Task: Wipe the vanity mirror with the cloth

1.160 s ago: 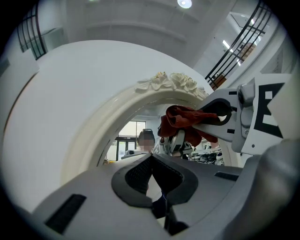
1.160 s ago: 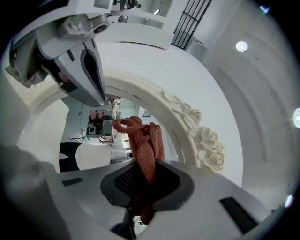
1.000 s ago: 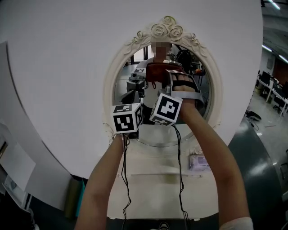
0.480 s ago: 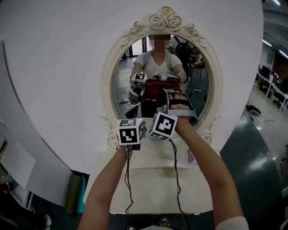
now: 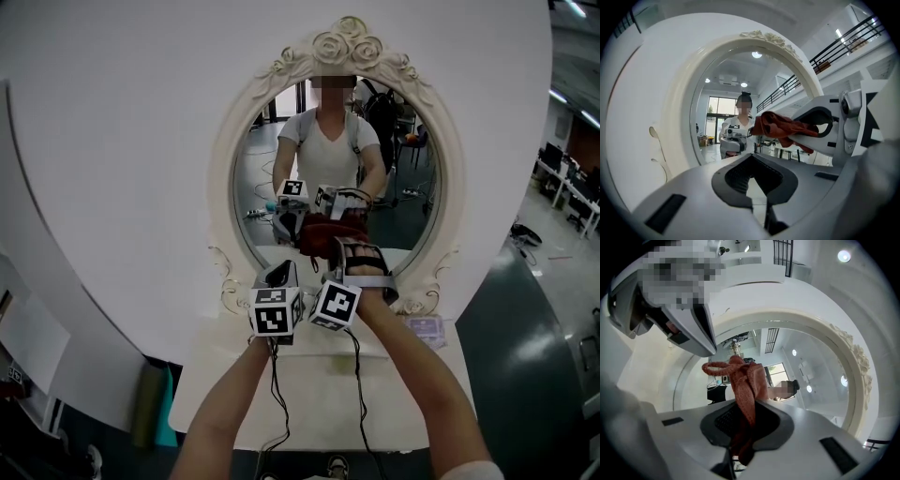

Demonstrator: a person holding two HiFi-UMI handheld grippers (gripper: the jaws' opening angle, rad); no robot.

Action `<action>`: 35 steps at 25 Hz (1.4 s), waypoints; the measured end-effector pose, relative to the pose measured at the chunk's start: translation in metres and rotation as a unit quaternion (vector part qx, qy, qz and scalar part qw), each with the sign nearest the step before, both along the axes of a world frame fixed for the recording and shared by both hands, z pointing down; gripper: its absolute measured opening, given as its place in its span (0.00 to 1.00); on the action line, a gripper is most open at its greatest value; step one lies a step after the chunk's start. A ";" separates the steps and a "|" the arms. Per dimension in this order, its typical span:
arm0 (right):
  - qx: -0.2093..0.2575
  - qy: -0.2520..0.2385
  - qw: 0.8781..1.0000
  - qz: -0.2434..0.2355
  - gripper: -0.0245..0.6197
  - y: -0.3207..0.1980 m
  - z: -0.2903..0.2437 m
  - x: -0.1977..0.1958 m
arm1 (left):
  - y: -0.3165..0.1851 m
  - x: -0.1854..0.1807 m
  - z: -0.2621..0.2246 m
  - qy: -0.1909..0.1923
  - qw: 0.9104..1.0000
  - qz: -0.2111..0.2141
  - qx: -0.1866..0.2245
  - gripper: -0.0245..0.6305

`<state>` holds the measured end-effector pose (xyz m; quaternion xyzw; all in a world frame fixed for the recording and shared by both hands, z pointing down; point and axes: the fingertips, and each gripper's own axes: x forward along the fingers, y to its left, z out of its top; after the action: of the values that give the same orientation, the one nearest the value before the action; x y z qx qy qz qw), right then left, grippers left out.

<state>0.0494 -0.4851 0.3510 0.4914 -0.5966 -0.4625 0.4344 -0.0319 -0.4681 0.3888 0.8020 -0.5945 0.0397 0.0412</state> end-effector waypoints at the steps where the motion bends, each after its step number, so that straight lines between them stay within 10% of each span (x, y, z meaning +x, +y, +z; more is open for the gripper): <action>1: -0.008 0.000 1.000 -0.001 0.14 0.000 0.011 0.000 | 0.002 0.000 0.005 0.002 1.000 -0.001 0.002 0.05; 20: -0.168 0.043 0.985 -0.014 0.14 0.013 0.189 0.006 | 0.028 0.008 0.131 -0.005 0.997 0.001 -0.083 0.05; 35: -0.195 0.051 0.979 -0.015 0.13 0.015 0.180 0.008 | 0.024 -0.002 0.120 0.002 0.997 -0.013 -0.082 0.05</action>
<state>0.0573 -0.4705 0.5310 0.3639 -0.6596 -0.3682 0.5450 -0.0339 -0.4440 0.5093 0.7881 -0.5997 0.0866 0.1086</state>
